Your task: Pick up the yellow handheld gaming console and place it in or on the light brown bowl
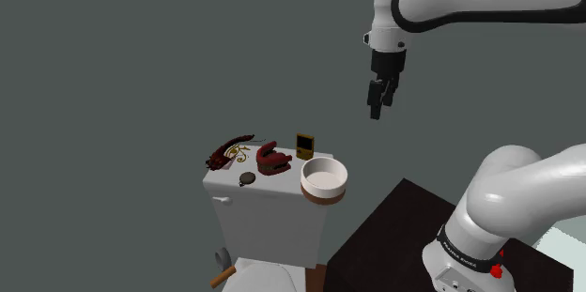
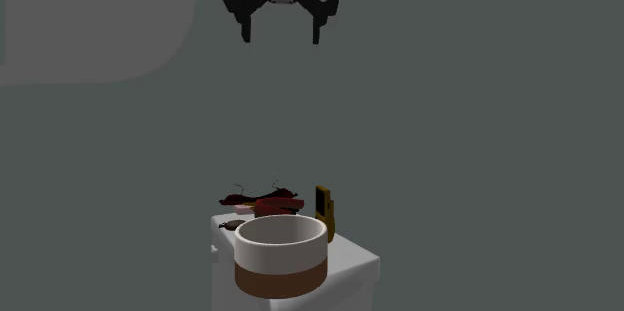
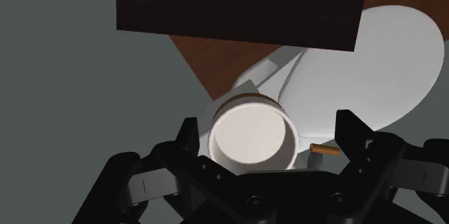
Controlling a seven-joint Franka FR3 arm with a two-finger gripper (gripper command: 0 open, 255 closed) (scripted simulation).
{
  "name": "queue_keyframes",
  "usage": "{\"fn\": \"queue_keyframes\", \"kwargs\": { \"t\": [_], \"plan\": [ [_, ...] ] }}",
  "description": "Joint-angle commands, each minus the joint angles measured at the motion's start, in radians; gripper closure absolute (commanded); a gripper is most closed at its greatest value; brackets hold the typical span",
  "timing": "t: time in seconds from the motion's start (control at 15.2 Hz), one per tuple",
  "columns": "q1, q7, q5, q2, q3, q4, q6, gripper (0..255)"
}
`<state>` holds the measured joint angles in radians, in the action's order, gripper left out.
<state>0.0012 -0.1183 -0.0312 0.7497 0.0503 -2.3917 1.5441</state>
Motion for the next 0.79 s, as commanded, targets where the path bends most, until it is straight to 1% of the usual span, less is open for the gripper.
{"fn": "queue_keyframes", "kwargs": {
  "t": [0.0, 0.33, 0.73],
  "plan": [
    [0.000, 0.000, 0.000, 0.000, 0.000, 0.000, 0.000, 0],
    [-0.012, -0.001, 0.018, -0.178, 0.003, 0.019, 0.138, 0],
    [-0.028, 0.006, 0.045, -0.409, 0.006, 0.086, 0.276, 0]
  ]
}}
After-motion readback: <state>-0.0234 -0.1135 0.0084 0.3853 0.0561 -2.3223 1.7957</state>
